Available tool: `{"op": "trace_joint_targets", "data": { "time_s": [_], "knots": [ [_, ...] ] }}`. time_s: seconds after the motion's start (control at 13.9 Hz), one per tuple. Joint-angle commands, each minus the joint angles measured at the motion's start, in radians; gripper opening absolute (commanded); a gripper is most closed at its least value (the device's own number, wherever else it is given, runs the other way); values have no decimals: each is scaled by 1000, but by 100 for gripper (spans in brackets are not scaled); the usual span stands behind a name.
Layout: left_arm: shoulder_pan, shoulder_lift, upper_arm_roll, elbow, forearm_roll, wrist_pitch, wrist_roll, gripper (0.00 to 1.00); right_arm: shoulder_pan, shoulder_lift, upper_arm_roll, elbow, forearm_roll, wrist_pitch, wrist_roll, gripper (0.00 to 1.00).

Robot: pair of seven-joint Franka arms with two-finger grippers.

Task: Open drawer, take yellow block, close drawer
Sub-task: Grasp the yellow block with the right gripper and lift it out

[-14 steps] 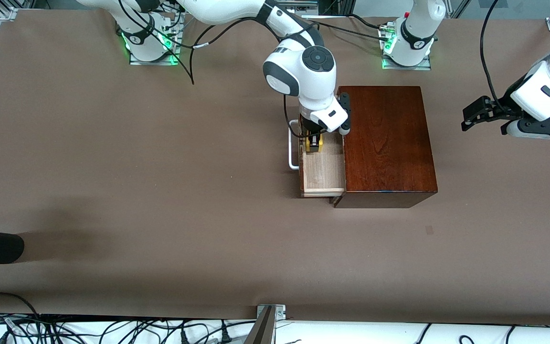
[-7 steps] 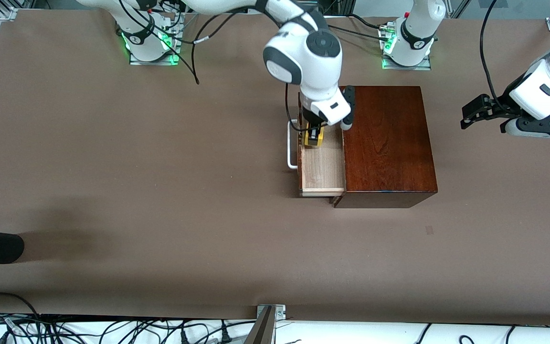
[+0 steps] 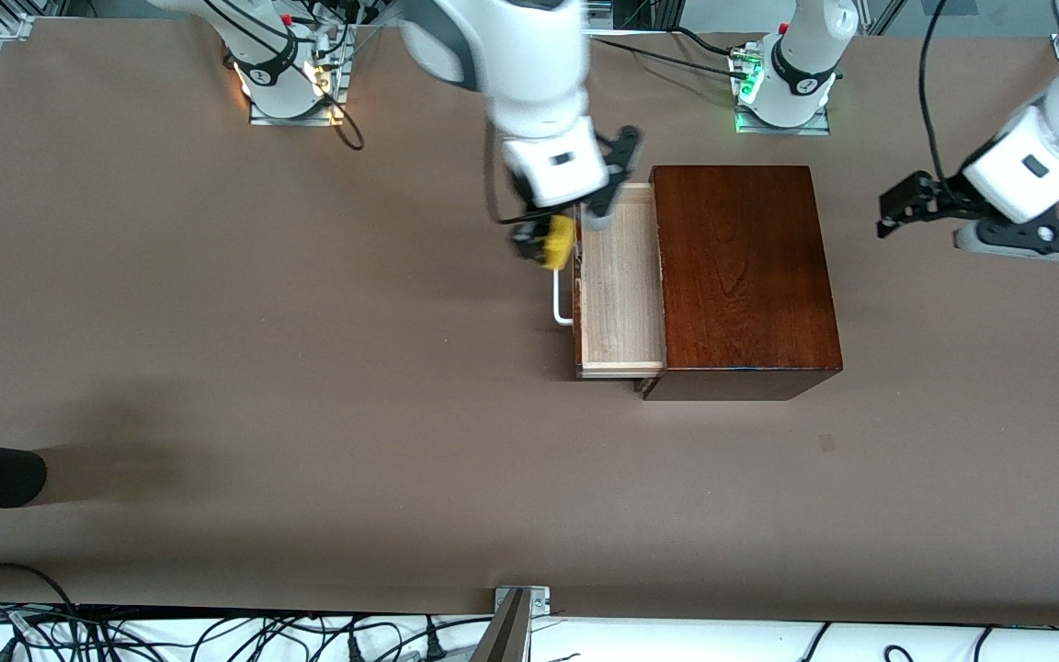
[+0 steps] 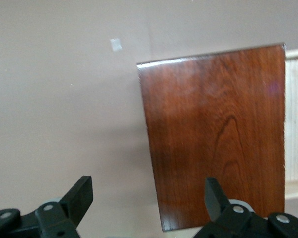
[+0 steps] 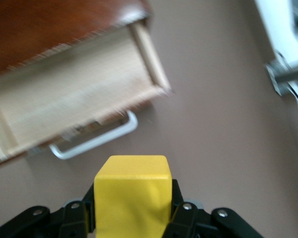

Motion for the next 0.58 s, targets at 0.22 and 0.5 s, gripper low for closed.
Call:
{"op": "trace_joint_targets", "data": {
  "time_s": [0.22,0.5],
  "knots": [
    [-4,47,-83,25,-87,-80,426,100,-327,-57,13,-23,86,-52,8,0],
    [-6,153,-180,26,-309,-169,475,100,-522,-236,13,-298,175,5,23,0]
  ]
}}
